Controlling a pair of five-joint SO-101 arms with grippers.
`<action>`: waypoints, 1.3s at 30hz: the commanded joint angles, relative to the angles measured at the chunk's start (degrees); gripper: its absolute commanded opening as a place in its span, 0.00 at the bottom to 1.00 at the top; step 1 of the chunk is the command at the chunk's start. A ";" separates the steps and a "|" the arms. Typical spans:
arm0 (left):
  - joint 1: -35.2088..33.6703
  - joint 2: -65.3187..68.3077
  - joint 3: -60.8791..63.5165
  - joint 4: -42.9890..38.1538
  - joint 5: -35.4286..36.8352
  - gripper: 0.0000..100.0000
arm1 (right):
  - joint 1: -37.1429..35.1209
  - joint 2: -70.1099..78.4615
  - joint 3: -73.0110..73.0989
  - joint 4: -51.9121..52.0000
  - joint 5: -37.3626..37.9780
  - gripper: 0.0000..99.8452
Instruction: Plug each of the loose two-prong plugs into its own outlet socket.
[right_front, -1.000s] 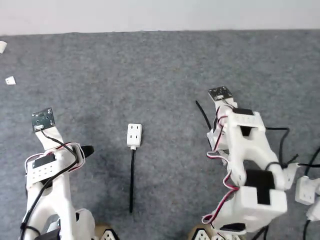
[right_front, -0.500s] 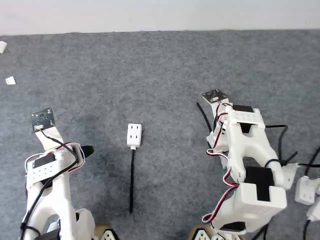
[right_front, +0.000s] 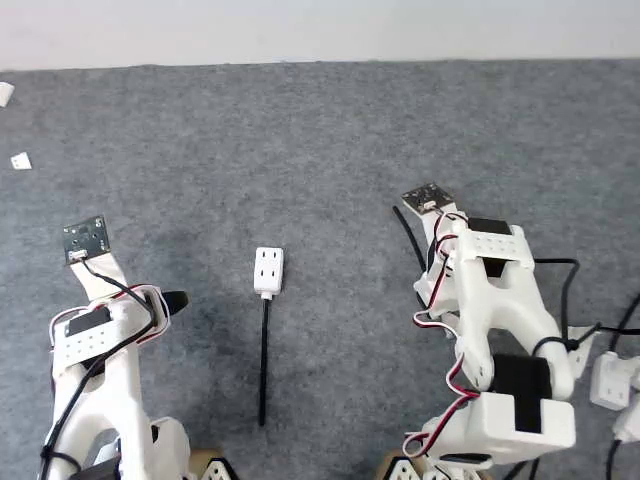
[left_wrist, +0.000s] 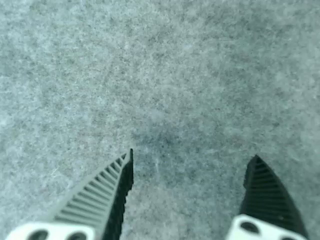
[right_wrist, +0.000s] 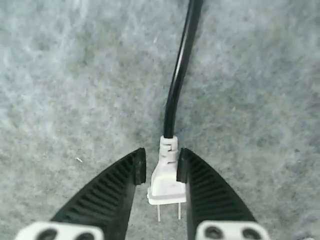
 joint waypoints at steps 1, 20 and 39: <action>0.26 -1.49 -0.31 -1.41 -0.26 0.33 | 0.57 0.48 -0.26 -0.48 2.73 0.12; 0.26 -1.49 -0.31 -1.41 -0.35 0.33 | 0.92 3.38 -0.62 1.45 14.42 0.00; 2.90 2.90 -1.45 -1.41 -0.09 0.33 | -9.98 -25.54 -5.10 16.57 -0.26 0.01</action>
